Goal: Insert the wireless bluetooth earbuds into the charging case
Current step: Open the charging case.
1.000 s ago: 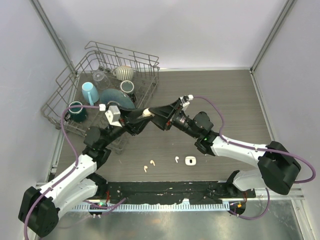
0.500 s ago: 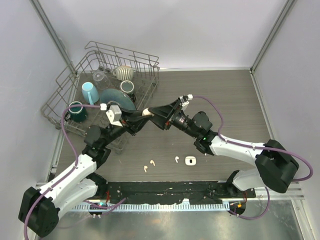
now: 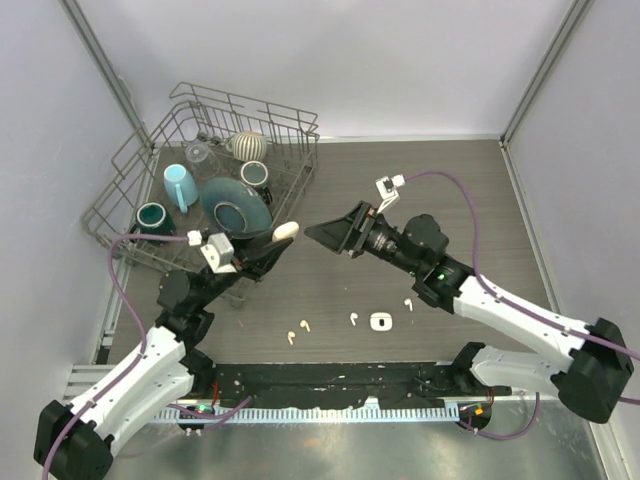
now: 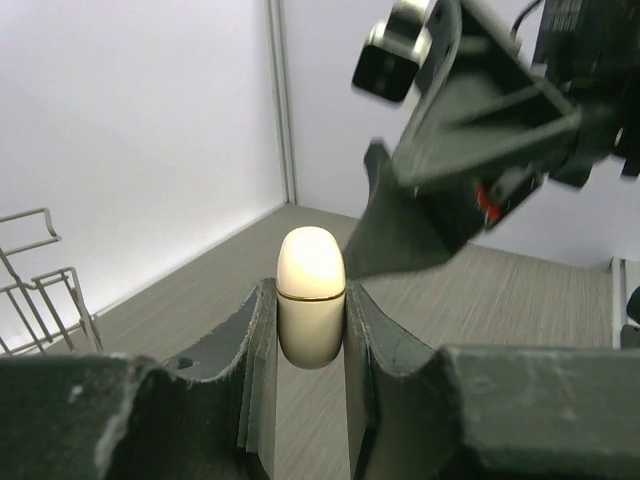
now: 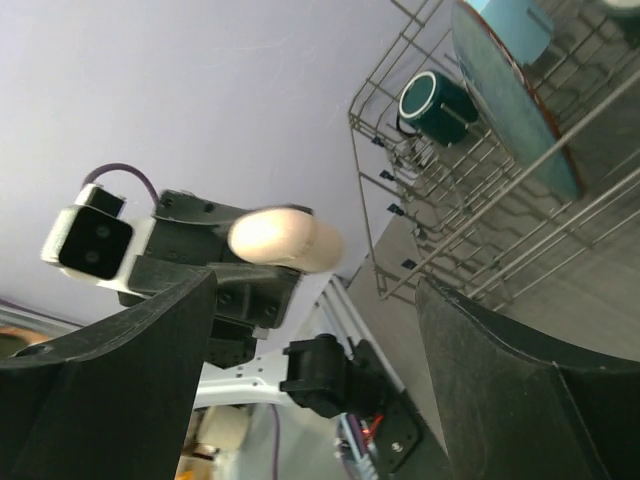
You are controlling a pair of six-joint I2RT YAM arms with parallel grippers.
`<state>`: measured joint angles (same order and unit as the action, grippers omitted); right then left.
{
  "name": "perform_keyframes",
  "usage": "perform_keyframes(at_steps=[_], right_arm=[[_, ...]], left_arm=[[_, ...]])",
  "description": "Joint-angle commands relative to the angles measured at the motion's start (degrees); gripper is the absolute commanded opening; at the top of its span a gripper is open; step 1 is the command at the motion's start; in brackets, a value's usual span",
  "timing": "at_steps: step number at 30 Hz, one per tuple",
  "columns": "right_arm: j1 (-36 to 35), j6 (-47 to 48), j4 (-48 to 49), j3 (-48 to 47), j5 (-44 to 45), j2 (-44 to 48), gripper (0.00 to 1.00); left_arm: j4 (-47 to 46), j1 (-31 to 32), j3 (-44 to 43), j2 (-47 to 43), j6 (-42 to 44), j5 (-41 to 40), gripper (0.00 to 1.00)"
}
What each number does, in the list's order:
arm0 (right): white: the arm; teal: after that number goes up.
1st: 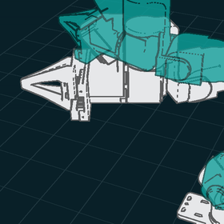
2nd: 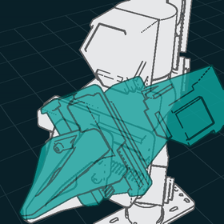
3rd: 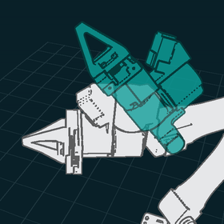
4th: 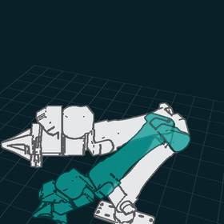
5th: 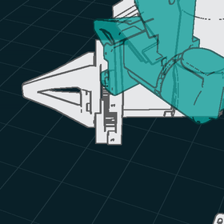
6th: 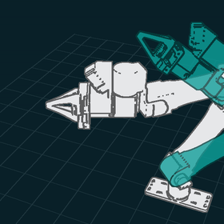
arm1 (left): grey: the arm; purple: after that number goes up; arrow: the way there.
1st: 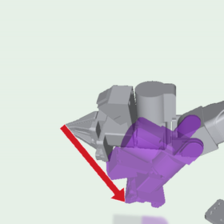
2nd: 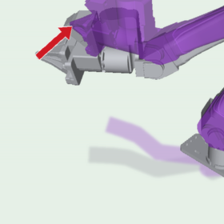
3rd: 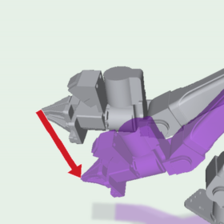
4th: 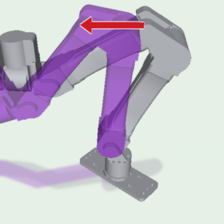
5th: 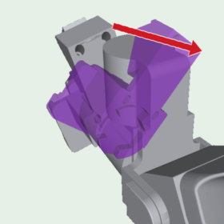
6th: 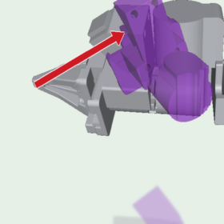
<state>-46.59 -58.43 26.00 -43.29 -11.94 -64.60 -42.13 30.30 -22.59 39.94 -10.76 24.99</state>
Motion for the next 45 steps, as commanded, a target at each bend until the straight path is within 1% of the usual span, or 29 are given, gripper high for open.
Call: perform_keyframes(at_steps=[1, 3, 5, 7, 11, 14, 23, 28, 36, 45], right_arm=[[0.1, 18.3, -12.5, -5.4, 2.0, 4.0, 0.86], [-0.1, 19.0, -13.0, -6.5, -1.7, 3.1, 0.86], [-0.3, 19.4, -13.8, -7.2, -3.3, 1.9, 0.86], [-1.2, 20.3, -15.5, -8.7, -2.7, 1.0, 0.86], [-2.0, 23.0, -20.1, -10.1, -0.6, -0.2, 0.87], [-2.1, 23.0, -20.1, -10.5, -1.1, -0.6, 0.87], [-2.1, 21.0, -15.6, -10.4, -4.1, -1.1, 0.87], [-2.2, 20.2, -14.7, -10.5, -3.8, -0.7, 0.87], [-2.1, 19.0, -12.9, -10.4, -3.3, -1.6, 0.87], [-1.9, 17.5, -11.0, -11.6, -2.8, -2.1, 0.87]], left_arm=[[-9.8, -0.1, 4.7, -1.4, 5.5, -0.8, 0.00], [-10.5, -0.1, 5.1, -1.1, 6.2, 0.2, 0.00], [-12.8, -0.1, 5.4, 0.0, 6.3, 1.1, 0.00], [-16.6, -0.1, 6.3, 0.7, 5.8, 1.2, 0.00], [-19.9, -0.1, 6.9, 1.9, 5.1, 1.6, 0.00], [-20.2, -0.1, 6.7, 2.5, 5.0, 2.9, 0.00], [-20.3, -0.1, 7.0, 2.6, 5.1, 4.7, 0.00], [-19.7, -0.1, 7.0, 2.2, 5.3, 5.9, 0.00], [-19.1, -0.1, 6.6, 2.5, 5.0, 12.3, 0.00], [-17.5, -0.1, 6.2, 2.5, 5.3, 16.1, 0.00]])
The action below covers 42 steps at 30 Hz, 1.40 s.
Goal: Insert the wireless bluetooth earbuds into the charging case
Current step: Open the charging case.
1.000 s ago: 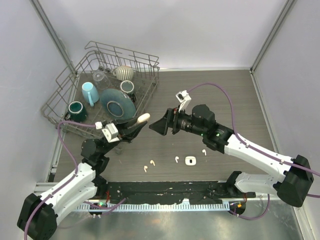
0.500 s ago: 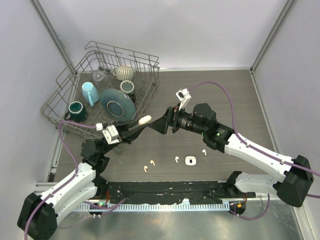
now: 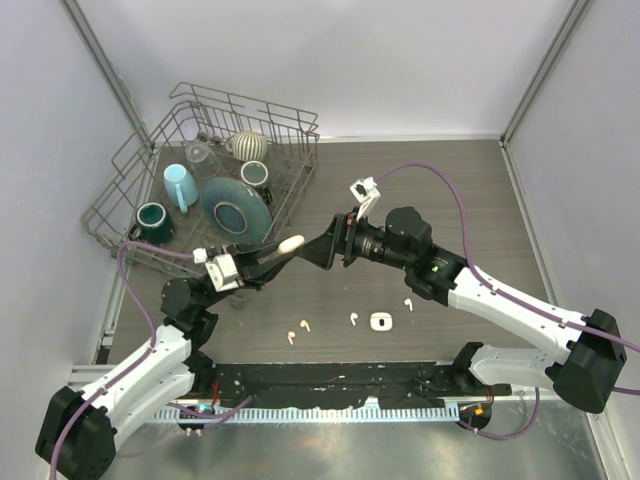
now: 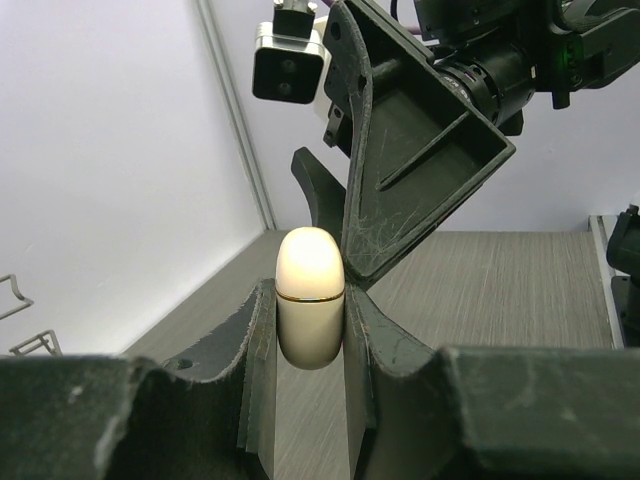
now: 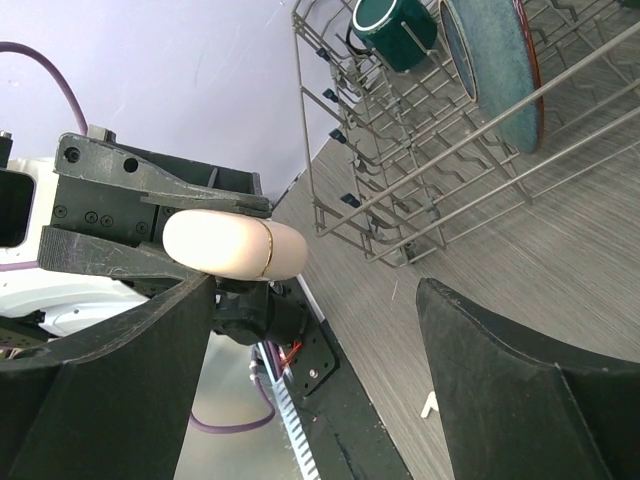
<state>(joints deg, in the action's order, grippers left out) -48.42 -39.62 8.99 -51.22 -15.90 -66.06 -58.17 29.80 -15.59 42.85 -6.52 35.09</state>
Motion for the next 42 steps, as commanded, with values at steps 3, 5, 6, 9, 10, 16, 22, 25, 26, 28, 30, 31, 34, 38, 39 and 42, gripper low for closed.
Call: perform_keyframes(at_steps=[3, 5, 6, 9, 10, 16, 22, 25, 26, 28, 30, 31, 34, 38, 39, 42], right_arm=[[0.3, -2.7, 6.9, -3.6, 1.4, -0.6, 0.87], [0.5, -2.9, 7.4, -3.7, 1.1, -0.9, 0.87], [0.6, -3.1, 7.4, -3.7, 1.2, -1.0, 0.87], [1.0, -4.2, 8.4, -3.5, 1.0, -1.1, 0.87], [1.1, -4.6, 8.8, -3.5, 0.9, -1.2, 0.87], [1.8, -5.8, 10.4, -3.8, -0.4, -1.6, 0.87], [2.2, -6.1, 11.7, -3.9, -2.0, -1.9, 0.87], [2.2, -5.7, 12.4, -3.7, -3.3, -1.3, 0.87], [2.2, -5.4, 12.9, -3.4, -4.0, -1.1, 0.87], [2.2, -3.6, 11.8, -3.4, -5.4, -0.3, 0.87], [2.1, -1.6, 9.7, -2.8, -6.7, 0.3, 0.87], [2.2, -0.9, 8.6, -2.7, -6.8, 0.8, 0.87], [2.2, 0.1, 6.7, -2.0, -8.4, 1.3, 0.87], [2.1, 0.3, 5.9, -1.6, -9.7, 1.4, 0.86], [2.1, 0.4, 5.6, -1.6, -9.5, 1.3, 0.85], [2.1, 0.5, 5.1, -1.5, -8.7, 0.7, 0.82]], left_arm=[[-1.1, 0.4, -0.7, -0.7, 1.4, 6.3, 0.00], [-1.1, 0.4, -0.5, -1.1, 1.5, 6.1, 0.00], [-1.0, 0.4, -0.4, -1.3, 1.6, 6.2, 0.00], [-0.4, 0.4, -0.4, -1.6, 1.9, 6.4, 0.00], [-0.2, 0.4, -0.4, -1.8, 2.0, 6.7, 0.00], [0.8, 0.4, -0.4, -2.4, 2.5, 7.4, 0.00], [1.5, 0.4, -0.3, -3.0, 3.2, 6.4, 0.00], [3.1, 0.4, -0.2, -3.6, 4.0, 4.6, 0.00], [2.9, 0.4, 0.0, -3.7, 4.2, 3.6, 0.00], [2.3, 0.4, 0.6, -4.4, 4.4, 0.3, 0.00], [2.1, 0.4, 0.7, -4.8, 4.9, -1.9, 0.00], [2.1, 0.4, 0.7, -5.1, 5.1, -2.7, 0.00], [1.7, 0.4, 0.7, -5.2, 5.2, -3.9, 0.00], [0.2, 0.4, 0.7, -4.8, 4.9, -4.9, 0.00], [-0.1, 0.4, 0.7, -4.7, 4.8, -4.9, 0.00], [-1.0, 0.4, 0.6, -4.4, 4.2, -5.2, 0.00]])
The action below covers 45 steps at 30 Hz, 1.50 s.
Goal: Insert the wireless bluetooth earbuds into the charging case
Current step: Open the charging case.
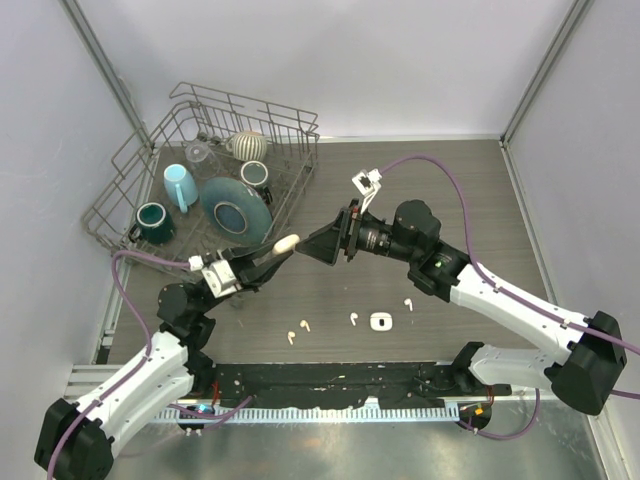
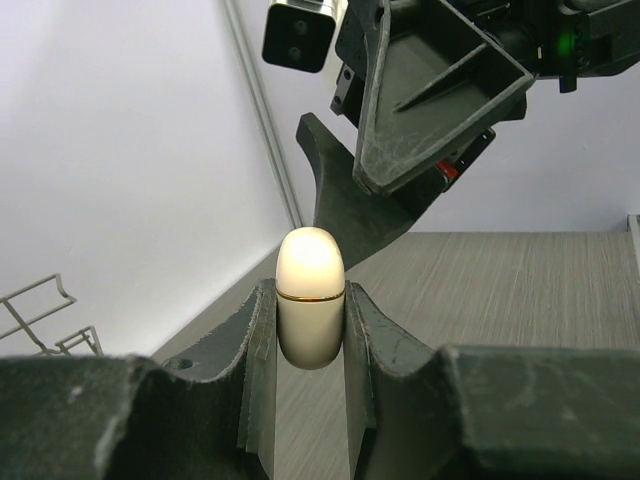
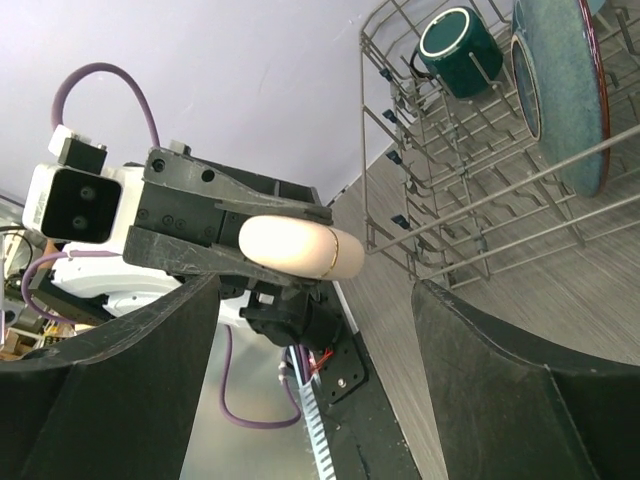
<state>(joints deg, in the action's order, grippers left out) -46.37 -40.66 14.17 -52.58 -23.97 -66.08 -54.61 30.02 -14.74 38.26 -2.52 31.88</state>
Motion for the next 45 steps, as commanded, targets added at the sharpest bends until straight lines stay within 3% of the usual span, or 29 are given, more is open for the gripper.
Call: perform_keyframes(at_steps=[1, 11, 20, 25, 45], right_arm=[[0.1, 1.4, -0.2, -0.1, -0.3, 0.5, 0.82], [0.1, 1.0, -0.9, -0.8, 2.5, -1.3, 0.72], [0.1, 0.3, 0.2, -1.6, 3.3, -2.6, 0.69], [0.4, -0.6, 1.2, -3.4, 2.3, -3.4, 0.68], [1.4, -2.0, 3.6, -5.4, 0.1, -4.8, 0.66]], left_arm=[[-4.7, 0.2, -0.5, 0.1, 0.1, -2.1, 0.00], [-4.9, 0.2, -1.3, 0.1, -0.8, -0.8, 0.00], [-4.5, 0.2, -2.0, 0.8, -1.3, 4.1, 0.00], [7.8, 0.2, -5.9, 0.1, 2.3, 14.4, 0.00], [10.6, 0.2, -5.9, -1.7, 4.1, 19.6, 0.00]])
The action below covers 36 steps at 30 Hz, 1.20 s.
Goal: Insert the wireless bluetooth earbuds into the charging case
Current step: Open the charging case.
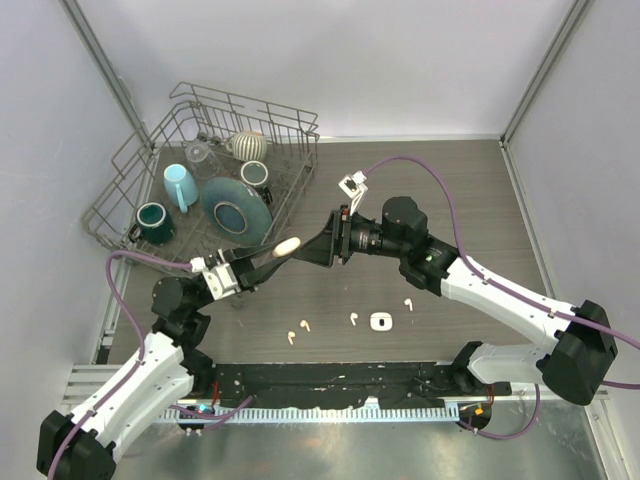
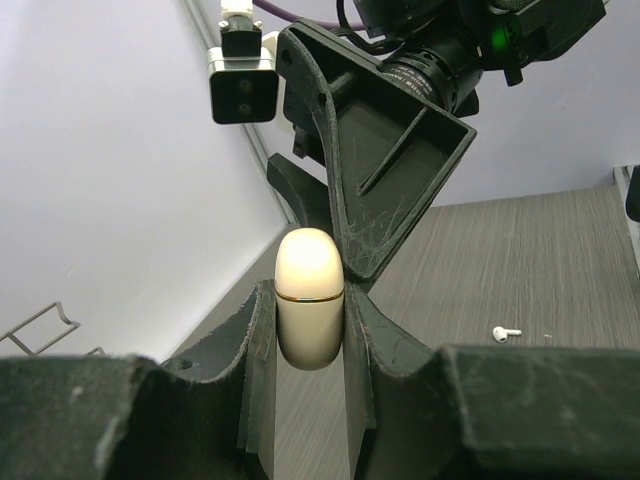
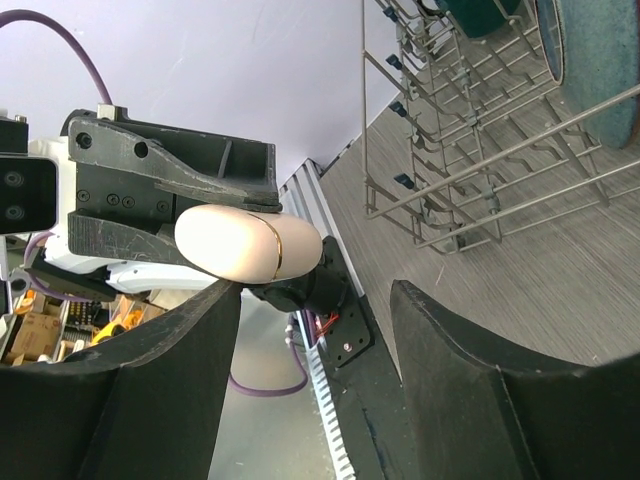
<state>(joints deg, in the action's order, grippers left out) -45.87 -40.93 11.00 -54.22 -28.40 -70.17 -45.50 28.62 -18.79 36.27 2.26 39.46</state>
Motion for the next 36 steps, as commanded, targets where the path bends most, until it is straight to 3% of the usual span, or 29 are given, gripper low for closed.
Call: perform_keyframes(at_steps=[1, 27, 36], right_arm=[[0.9, -2.1, 7.1, -3.7, 4.4, -0.8, 0.66], [3.2, -7.3, 13.3, -1.6, 0.9, -0.5, 0.65], [3.3, -7.1, 13.3, -0.9, -0.6, -1.3, 0.64]], left_arm=[[1.5, 1.6, -1.9, 0.4, -0.8, 12.5, 0.00], [4.4, 1.6, -2.3, 0.6, 0.9, 14.2, 0.00], [1.0, 1.6, -1.1, -0.3, 0.3, 7.3, 0.00]])
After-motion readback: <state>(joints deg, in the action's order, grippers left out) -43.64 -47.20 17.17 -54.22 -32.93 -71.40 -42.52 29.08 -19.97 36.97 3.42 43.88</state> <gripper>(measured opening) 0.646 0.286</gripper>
